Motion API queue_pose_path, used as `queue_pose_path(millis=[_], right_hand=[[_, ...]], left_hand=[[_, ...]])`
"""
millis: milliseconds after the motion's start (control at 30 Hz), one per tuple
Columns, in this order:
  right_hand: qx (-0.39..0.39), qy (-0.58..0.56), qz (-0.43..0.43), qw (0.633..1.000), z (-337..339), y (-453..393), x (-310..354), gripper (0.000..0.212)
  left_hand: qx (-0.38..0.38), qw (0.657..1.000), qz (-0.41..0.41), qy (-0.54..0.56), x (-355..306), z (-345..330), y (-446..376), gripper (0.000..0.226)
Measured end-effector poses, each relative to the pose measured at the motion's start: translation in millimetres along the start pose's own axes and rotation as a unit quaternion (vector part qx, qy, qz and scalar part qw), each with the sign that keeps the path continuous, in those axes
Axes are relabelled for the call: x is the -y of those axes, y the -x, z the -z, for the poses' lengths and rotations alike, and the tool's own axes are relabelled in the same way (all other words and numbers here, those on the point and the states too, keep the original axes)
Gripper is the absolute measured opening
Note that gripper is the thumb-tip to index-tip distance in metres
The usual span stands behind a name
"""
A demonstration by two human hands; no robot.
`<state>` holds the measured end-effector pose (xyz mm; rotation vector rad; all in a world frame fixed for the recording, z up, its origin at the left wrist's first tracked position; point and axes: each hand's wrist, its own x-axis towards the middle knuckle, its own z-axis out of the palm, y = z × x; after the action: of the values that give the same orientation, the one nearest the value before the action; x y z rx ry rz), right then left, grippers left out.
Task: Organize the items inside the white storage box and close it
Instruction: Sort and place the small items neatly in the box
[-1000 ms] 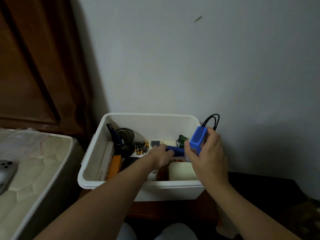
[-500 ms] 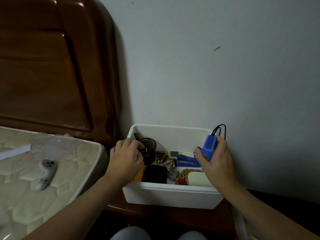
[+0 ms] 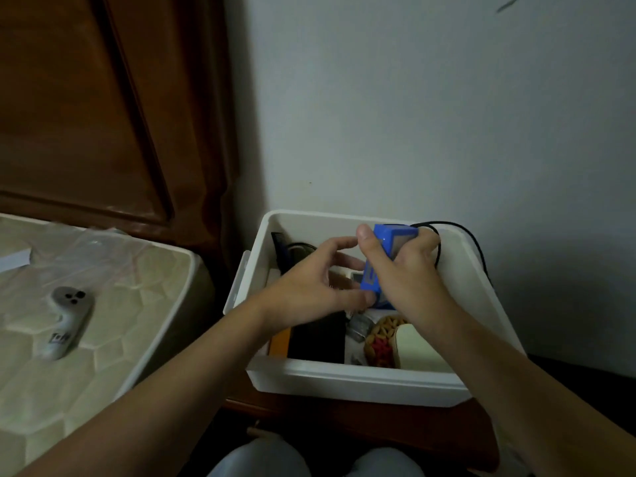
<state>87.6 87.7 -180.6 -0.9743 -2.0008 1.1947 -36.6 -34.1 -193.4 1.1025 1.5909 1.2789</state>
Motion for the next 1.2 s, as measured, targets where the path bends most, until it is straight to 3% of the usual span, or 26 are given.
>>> queue_pose_path(millis=[67,167,300,367,433,500,567,633,733,867,1067,1133,1200], right_hand=[[0.04,-0.014,-0.041,0.998,-6.0,-3.9,-7.5,0.07],[0.11,-0.002,-0.09,0.99,-5.0,-11.2,-19.8,0.069],[0.178,0.029,-0.115,0.977,12.8,-17.2,-35.3,0.011],[0.231,0.17,-0.086,0.954,20.9,-18.0,-46.4,0.014],[0.344,0.28,-0.082,0.893,17.1,-15.0,-52.1,0.015],[0.472,0.354,-0.084,0.803,4.3,-9.7,-53.0,0.012],[0.551,0.418,-0.064,0.72,-11.1,-6.1,-52.0,0.032],[0.577,0.453,-0.046,0.677,-23.3,-5.7,-53.7,0.044],[0.602,0.492,-0.022,0.628,-37.6,-6.8,-56.1,0.041],[0.601,0.499,-0.02,0.624,-45.0,-10.6,-57.2,0.023],[0.502,0.5,-0.019,0.706,-36.7,-16.6,-60.2,0.02],[0.483,0.535,0.024,0.693,-38.1,-15.4,-58.4,0.008],[0.496,0.554,0.044,0.668,-42.8,-10.5,-54.9,0.021]], left_hand=[[-0.024,0.999,-0.005,0.032,0.9,-4.3,-14.5,0.063],[-0.085,0.996,-0.004,-0.029,10.0,-6.4,-32.8,0.034],[-0.131,0.99,0.03,-0.045,35.9,-2.5,-44.6,0.029],[-0.138,0.986,0.026,-0.084,46.3,-1.2,-46.4,0.027],[-0.142,0.982,0.028,-0.122,50.2,-2.3,-47.1,0.026],[-0.145,0.979,0.034,-0.142,50.6,-4.0,-48.1,0.028],[-0.14,0.978,0.047,-0.147,49.9,-5.3,-48.5,0.033],[-0.138,0.977,0.062,-0.149,49.5,-4.9,-48.7,0.038],[-0.139,0.976,0.077,-0.15,51.1,-2.6,-49.4,0.04],[-0.136,0.974,0.083,-0.159,51.2,-1.8,-50.0,0.04],[-0.138,0.972,0.078,-0.171,51.1,-1.2,-47.7,0.035],[-0.148,0.971,0.083,-0.17,52.2,-0.9,-48.2,0.033],[-0.16,0.969,0.09,-0.165,53.2,-0.6,-48.6,0.032]])
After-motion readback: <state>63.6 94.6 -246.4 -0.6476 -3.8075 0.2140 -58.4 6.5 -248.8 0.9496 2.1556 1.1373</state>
